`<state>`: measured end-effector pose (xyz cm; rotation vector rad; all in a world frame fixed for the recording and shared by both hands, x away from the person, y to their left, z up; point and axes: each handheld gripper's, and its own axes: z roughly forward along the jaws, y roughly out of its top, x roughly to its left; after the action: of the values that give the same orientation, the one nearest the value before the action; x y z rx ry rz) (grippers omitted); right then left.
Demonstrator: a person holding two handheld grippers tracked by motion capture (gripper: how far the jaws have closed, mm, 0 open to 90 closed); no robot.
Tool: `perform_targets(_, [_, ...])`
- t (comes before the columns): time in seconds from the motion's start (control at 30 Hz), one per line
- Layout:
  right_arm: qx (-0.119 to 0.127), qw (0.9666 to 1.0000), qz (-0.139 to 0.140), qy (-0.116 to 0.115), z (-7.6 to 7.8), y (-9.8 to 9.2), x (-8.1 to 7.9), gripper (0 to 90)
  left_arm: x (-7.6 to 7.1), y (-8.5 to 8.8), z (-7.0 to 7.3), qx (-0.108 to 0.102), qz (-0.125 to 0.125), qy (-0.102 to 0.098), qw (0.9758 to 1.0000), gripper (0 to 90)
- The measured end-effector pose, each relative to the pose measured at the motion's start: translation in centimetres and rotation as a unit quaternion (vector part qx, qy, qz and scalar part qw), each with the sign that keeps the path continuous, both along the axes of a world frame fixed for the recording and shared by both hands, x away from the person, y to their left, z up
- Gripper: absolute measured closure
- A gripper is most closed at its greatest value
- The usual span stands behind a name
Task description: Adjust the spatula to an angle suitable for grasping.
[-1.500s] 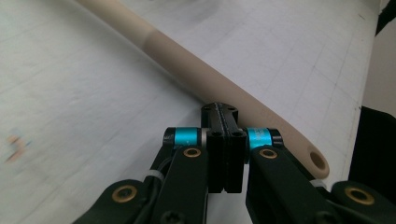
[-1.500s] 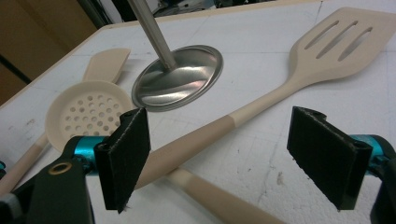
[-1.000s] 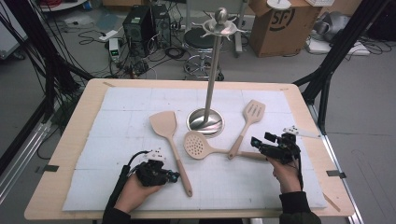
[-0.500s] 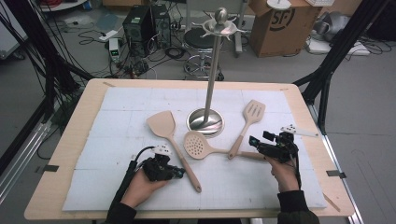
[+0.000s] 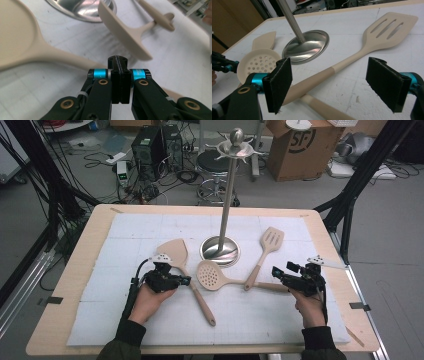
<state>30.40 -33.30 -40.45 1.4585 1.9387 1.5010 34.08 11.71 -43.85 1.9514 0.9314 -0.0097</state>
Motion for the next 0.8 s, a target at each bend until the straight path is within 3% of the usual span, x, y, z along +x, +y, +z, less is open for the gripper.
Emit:
perform_targets(0.13, [0.002, 1.0, -0.003, 0.003, 0.0, -0.1, -0.1, 20.2, 1.5, -0.6, 0.9, 0.008, -0.006, -0.008, 0.9999, 90.0])
perform_targets(0.2, [0.001, 1.0, -0.001, 0.002, -0.1, -0.1, -0.1, 20.2, 2.3, -0.7, 1.0, 0.001, -0.003, -0.006, 1.0, 90.0])
perform_targets(0.3, [0.001, 1.0, 0.002, -0.001, 0.0, 0.0, -0.1, 20.2, 3.3, -1.0, 0.8, 0.025, 0.004, 0.0, 0.9997, 90.0])
perform_targets(0.4, [0.002, 1.0, 0.005, -0.001, 0.1, 0.0, -0.1, 20.2, 4.3, -0.9, 0.5, 0.006, 0.012, 0.006, 0.9999, 90.0])
perform_targets(0.47, [0.003, 1.0, 0.005, -0.001, 0.1, 0.0, -0.1, 20.2, 4.8, -0.7, -0.4, 0.016, 0.016, 0.018, 0.9996, 90.0])
perform_targets(0.63, [0.006, 1.0, 0.005, 0.003, 0.0, 0.2, 0.0, 19.8, 5.3, -1.1, -1.6, 0.031, 0.012, 0.014, 0.9993, 90.0])
perform_targets(0.8, [0.005, 1.0, 0.006, 0.003, -0.1, 0.3, -0.1, 19.8, 5.2, -1.3, -1.5, 0.048, 0.01, 0.005, 0.9988, 90.0])
